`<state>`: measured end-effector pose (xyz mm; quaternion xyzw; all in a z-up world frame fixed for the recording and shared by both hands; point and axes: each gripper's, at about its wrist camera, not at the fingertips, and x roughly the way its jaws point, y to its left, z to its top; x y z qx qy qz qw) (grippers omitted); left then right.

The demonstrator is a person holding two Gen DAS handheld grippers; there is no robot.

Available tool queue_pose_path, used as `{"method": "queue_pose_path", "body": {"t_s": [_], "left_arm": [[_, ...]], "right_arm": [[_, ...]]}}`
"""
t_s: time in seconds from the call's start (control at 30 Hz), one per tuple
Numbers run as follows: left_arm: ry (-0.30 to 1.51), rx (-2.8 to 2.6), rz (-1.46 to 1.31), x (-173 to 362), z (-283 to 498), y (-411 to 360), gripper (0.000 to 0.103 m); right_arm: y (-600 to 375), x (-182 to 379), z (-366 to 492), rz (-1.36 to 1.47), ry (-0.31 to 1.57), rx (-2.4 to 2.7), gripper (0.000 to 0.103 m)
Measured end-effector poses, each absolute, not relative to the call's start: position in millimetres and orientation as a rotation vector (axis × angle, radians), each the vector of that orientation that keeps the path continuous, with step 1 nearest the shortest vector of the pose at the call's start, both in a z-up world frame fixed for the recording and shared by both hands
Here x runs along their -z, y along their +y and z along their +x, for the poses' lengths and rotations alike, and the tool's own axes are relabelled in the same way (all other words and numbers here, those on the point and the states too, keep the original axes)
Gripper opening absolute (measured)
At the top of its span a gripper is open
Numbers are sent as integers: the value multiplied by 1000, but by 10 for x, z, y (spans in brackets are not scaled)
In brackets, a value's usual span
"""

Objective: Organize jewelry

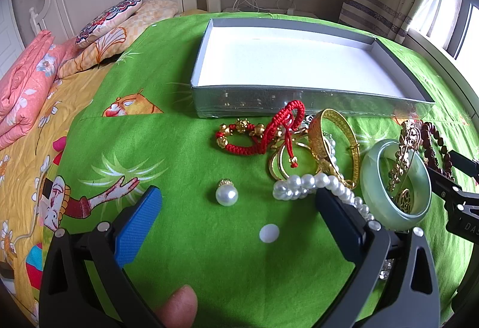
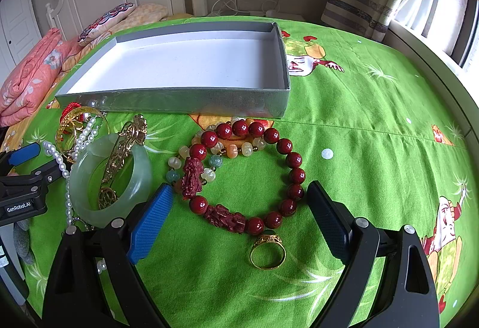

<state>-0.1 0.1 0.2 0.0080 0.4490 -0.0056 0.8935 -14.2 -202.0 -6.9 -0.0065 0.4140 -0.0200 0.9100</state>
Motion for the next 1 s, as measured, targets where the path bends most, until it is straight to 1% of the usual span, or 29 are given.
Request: {"method": "queue_pose_path", "body": {"t_s": [1.0], "left_arm": [[931,11,17,-2,-2,1,101]], "right_arm": [[-2024,57,-175,-24,854,14,87]]}}
